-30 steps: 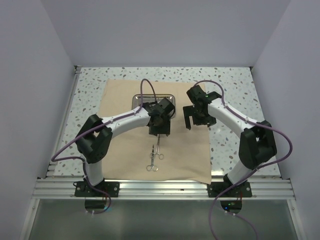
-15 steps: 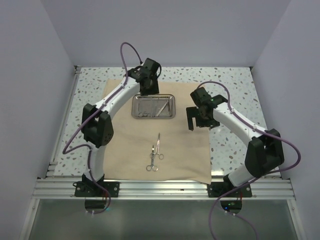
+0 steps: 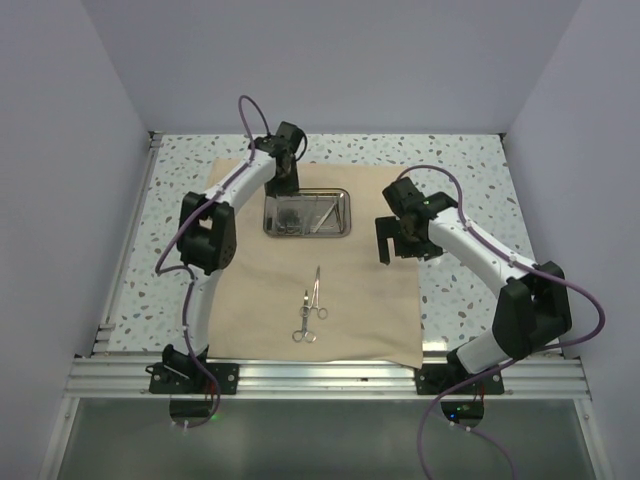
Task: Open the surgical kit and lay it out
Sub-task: Pick up the medical item from the container.
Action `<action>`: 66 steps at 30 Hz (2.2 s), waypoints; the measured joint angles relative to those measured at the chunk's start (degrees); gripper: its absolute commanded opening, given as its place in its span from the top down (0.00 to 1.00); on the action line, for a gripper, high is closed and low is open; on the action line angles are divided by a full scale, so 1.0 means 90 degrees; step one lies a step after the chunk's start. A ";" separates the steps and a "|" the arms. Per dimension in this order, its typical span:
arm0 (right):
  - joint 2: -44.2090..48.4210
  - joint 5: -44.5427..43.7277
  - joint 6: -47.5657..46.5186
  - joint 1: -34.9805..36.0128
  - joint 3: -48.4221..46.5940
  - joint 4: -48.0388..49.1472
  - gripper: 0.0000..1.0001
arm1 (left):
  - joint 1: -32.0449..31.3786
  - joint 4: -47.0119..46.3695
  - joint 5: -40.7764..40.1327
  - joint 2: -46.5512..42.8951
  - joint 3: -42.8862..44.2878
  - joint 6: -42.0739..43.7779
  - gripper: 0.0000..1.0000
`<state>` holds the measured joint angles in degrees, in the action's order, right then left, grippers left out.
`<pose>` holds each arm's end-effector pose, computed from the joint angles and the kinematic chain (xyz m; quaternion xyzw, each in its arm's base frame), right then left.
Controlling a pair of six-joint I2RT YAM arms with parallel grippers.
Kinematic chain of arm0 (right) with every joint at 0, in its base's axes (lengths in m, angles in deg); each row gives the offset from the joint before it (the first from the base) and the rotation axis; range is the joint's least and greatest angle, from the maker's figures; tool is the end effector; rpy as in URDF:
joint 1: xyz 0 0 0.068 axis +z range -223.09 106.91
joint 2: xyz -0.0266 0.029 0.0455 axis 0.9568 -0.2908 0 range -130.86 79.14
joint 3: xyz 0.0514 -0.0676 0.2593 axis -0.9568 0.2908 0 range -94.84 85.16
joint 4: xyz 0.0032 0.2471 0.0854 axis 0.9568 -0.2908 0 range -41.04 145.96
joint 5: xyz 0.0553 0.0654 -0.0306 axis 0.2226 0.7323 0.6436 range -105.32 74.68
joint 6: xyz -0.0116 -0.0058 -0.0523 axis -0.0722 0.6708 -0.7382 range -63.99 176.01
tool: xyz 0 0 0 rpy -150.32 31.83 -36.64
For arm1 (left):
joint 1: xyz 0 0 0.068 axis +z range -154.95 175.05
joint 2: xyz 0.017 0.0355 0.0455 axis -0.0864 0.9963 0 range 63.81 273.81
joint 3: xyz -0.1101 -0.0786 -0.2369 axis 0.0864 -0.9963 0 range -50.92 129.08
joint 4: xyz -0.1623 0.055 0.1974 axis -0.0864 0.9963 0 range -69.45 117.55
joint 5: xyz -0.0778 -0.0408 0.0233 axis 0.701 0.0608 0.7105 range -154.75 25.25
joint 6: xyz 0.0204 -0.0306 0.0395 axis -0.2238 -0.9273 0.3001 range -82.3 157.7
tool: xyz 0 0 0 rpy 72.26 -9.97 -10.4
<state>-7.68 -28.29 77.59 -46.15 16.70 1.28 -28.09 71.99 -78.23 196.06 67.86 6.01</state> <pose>0.2608 0.1236 0.2530 -0.0294 0.9824 -0.0417 0.1795 0.4591 -0.1871 0.2118 -0.0977 0.9648 0.0024 0.2442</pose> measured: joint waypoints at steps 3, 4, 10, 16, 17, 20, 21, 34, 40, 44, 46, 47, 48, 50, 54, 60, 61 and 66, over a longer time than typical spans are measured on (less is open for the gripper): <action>-0.0010 -0.0005 0.0000 -0.0002 0.0000 -0.0007 0.02 | 0.0051 -0.0012 0.0002 0.0119 0.0000 0.0000 0.53; -0.0019 -0.0005 0.0000 -0.0002 0.0000 -0.0012 0.02 | 0.0068 -0.0022 0.0002 0.0163 -0.0005 0.0000 0.53; -0.0243 -0.0046 -0.0005 -0.0002 -0.0085 -0.0083 0.02 | 0.0158 -0.0175 0.0092 0.0214 -0.0282 -0.0010 0.53; -0.0512 -0.0095 -0.0027 -0.0007 -0.0274 -0.0185 0.02 | 0.0374 -0.0362 0.0175 0.0345 -0.0367 -0.0017 0.54; -0.0544 -0.0097 -0.0027 -0.0007 -0.0323 -0.0194 0.02 | 0.0398 -0.0415 0.0223 0.0357 -0.0367 -0.0019 0.54; -0.0644 -0.0109 -0.0044 -0.0007 -0.0476 -0.0221 0.02 | 0.0406 -0.0600 0.0318 0.0406 -0.0362 -0.0019 0.55; -0.0685 -0.0109 -0.0051 -0.0007 -0.0529 -0.0228 0.02 | 0.0403 -0.0675 0.0338 0.0425 -0.0352 -0.0019 0.55; -0.0923 -0.0117 -0.0066 -0.0007 -0.0821 -0.0308 0.02 | 0.0430 -0.0896 0.0284 0.0775 0.0117 -0.0012 0.82; -0.0942 -0.0117 -0.0061 -0.0007 -0.0818 -0.0308 0.02 | 0.0432 -0.0899 0.0313 0.0821 0.0187 0.0007 1.00; -0.0942 -0.0114 -0.0041 -0.0007 -0.0816 -0.0304 0.02 | 0.0432 -0.0901 0.0362 0.0816 0.0194 0.0095 1.00; -0.0942 -0.0112 -0.0024 -0.0007 -0.0801 -0.0301 0.02 | 0.0437 -0.0896 0.0415 0.0804 0.0206 0.0136 1.00; -0.0942 -0.0109 -0.0019 -0.0007 -0.0792 -0.0291 0.02 | 0.0444 -0.0877 0.0459 0.0804 0.0231 0.0151 1.00; -0.0942 -0.0107 -0.0019 -0.0007 -0.0782 -0.0287 0.02 | 0.0444 -0.0860 0.0498 0.0804 0.0250 0.0160 1.00; -0.0942 -0.0102 -0.0019 -0.0007 -0.0780 -0.0282 0.02 | 0.0449 -0.0709 0.0619 0.0806 0.0379 0.0202 1.00; -0.0937 -0.0075 -0.0017 -0.0007 -0.0780 -0.0257 0.02 | 0.0449 -0.0452 0.0901 0.0782 0.0916 0.0318 1.00; -0.0877 0.0039 -0.0015 -0.0007 -0.0748 -0.0170 0.02 | 0.0452 -0.0206 0.1333 0.0117 0.1059 0.0435 1.00; -0.0855 0.0053 -0.0015 -0.0007 -0.0726 -0.0160 0.01 | 0.0452 -0.0202 0.1413 -0.0073 0.0976 0.0440 1.00; -0.0797 0.0075 -0.0017 -0.0007 -0.0663 -0.0151 0.02 | 0.0393 -0.0262 0.1756 -0.1659 -0.0449 0.0486 1.00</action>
<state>-14.85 -27.61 77.44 -46.22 10.73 -0.07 -24.55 69.63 -62.43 181.13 63.82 10.39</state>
